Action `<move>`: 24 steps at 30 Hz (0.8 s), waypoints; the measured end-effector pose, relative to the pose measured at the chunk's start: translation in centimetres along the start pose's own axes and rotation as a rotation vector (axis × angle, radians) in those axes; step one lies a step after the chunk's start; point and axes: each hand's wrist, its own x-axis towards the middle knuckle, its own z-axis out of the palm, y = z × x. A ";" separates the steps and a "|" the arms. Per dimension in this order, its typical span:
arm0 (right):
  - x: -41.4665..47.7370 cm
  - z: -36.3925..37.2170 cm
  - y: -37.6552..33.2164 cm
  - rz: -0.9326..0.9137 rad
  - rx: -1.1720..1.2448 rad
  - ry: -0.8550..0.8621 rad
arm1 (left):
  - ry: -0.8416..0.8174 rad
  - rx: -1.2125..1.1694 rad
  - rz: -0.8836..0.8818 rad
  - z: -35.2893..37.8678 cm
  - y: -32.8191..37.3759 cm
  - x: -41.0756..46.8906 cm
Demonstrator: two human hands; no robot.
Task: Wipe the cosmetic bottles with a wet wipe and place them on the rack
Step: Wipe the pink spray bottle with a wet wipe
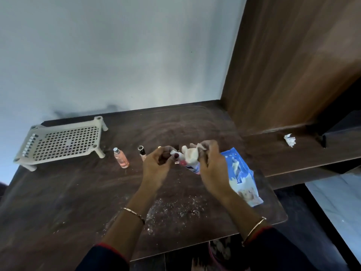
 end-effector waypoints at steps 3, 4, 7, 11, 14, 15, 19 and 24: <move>-1.2 2.2 -1.4 -0.335 -0.222 -0.093 | 0.032 -0.202 -0.046 -0.3 1.2 -1.3; -1.5 2.6 -1.6 -0.448 -0.285 -0.066 | 0.054 -0.243 -0.048 -0.5 1.6 -1.5; -1.6 2.6 -0.7 -0.625 -0.359 0.020 | 0.090 -0.310 -0.046 -1.0 2.4 -2.0; -1.9 1.7 0.1 -0.727 -0.412 0.091 | 0.100 -0.426 -0.067 -1.6 3.2 -2.6; -2.2 0.9 0.1 -0.740 -0.425 0.122 | 0.120 -0.484 -0.078 -2.3 3.8 -2.8; -2.3 0.7 0.2 -0.736 -0.430 0.123 | 0.122 -0.475 -0.081 -2.6 3.9 -2.7; -2.8 0.4 -0.7 -0.520 -0.311 0.176 | 0.133 -0.406 -0.063 -3.4 4.4 -2.6; -1.6 -0.7 -3.0 -0.057 0.109 0.307 | 0.150 -0.395 -0.080 -3.7 4.7 -2.6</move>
